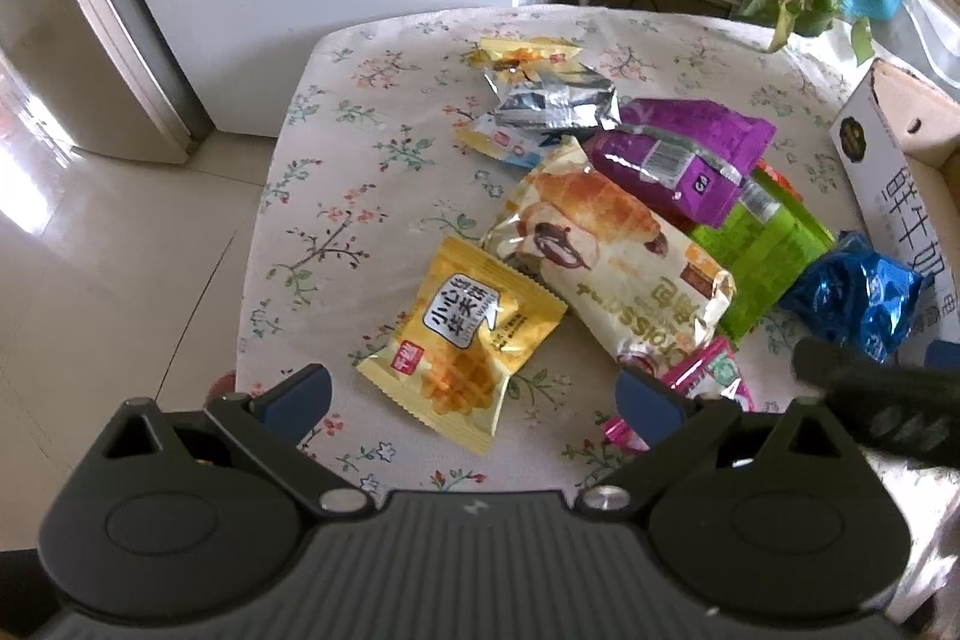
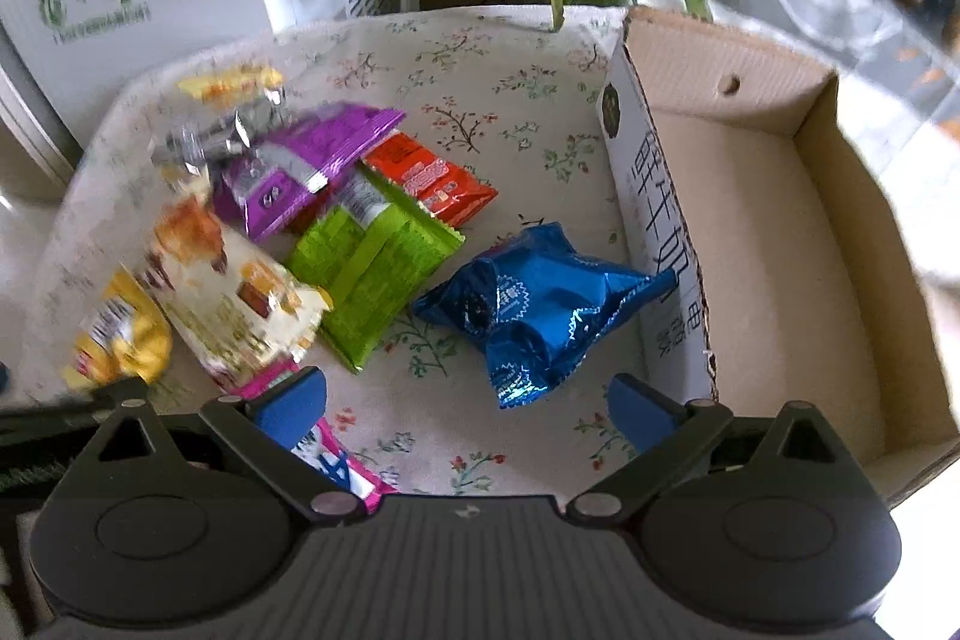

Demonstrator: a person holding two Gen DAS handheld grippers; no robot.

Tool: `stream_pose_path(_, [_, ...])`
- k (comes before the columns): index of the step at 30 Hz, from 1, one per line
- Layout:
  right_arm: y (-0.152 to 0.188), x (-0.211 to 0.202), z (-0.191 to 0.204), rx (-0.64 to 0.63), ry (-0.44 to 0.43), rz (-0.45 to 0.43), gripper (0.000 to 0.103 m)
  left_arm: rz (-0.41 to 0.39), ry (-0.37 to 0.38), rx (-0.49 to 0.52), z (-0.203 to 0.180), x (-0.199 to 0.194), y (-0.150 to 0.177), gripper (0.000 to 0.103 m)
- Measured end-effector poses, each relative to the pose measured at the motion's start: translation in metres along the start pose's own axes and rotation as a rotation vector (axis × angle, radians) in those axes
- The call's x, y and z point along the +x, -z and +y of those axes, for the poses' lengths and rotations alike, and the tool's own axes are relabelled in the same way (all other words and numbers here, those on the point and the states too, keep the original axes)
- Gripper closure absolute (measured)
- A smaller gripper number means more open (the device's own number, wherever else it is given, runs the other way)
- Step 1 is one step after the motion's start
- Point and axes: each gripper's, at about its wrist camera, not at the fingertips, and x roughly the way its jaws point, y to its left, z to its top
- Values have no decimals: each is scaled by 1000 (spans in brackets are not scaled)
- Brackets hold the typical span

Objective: Organize snacks
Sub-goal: 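Close the right gripper on the blue foil pack while the left gripper grasps the pink pack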

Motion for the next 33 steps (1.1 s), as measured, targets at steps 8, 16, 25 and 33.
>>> stream_pose_path(8, [-8, -7, -57, 293, -239, 14, 0, 38, 59, 42, -18, 8, 12, 3])
stream_pose_path(16, [-12, -2, -65, 395, -319, 11, 2, 40, 112, 49, -48, 20, 24, 3])
stream_pose_path(25, [-20, 5, -55, 401, -347, -19, 11, -2, 105, -2, -52, 34, 27, 0])
stream_pose_path(33, [-45, 11, -56, 294, -422, -64, 9, 40, 95, -24, -24, 34, 33, 0])
